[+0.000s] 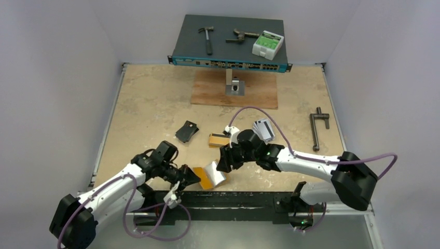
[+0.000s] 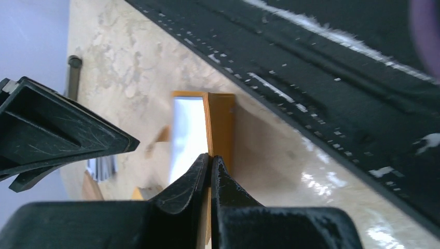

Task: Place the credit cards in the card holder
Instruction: Open the card holder at the center of the board.

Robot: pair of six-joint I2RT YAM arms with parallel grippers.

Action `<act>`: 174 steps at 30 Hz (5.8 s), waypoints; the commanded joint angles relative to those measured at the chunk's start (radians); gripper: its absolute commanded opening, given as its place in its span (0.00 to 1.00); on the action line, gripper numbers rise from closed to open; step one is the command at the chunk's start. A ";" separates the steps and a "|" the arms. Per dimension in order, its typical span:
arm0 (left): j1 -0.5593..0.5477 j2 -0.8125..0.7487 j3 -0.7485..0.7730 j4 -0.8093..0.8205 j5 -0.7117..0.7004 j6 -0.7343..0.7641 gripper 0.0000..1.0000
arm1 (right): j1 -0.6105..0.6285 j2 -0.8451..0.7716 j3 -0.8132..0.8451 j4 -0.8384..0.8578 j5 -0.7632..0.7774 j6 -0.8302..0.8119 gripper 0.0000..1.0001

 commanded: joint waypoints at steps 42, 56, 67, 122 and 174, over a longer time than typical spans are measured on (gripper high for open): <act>-0.003 -0.154 -0.053 -0.216 -0.145 0.454 0.40 | 0.126 0.215 0.113 -0.077 0.213 -0.091 0.04; -0.003 -0.146 0.071 -0.208 -0.092 0.381 0.38 | 0.150 0.245 0.108 -0.062 0.223 -0.082 0.00; -0.007 -0.047 0.172 -0.113 -0.024 0.350 0.38 | 0.153 0.128 0.119 -0.093 0.264 -0.071 0.00; -0.206 0.405 0.148 0.048 -0.180 0.300 0.26 | 0.173 0.217 0.040 0.031 0.175 -0.027 0.11; -0.320 0.466 0.225 0.017 -0.392 0.245 0.23 | 0.012 0.241 0.012 0.196 -0.199 -0.003 0.00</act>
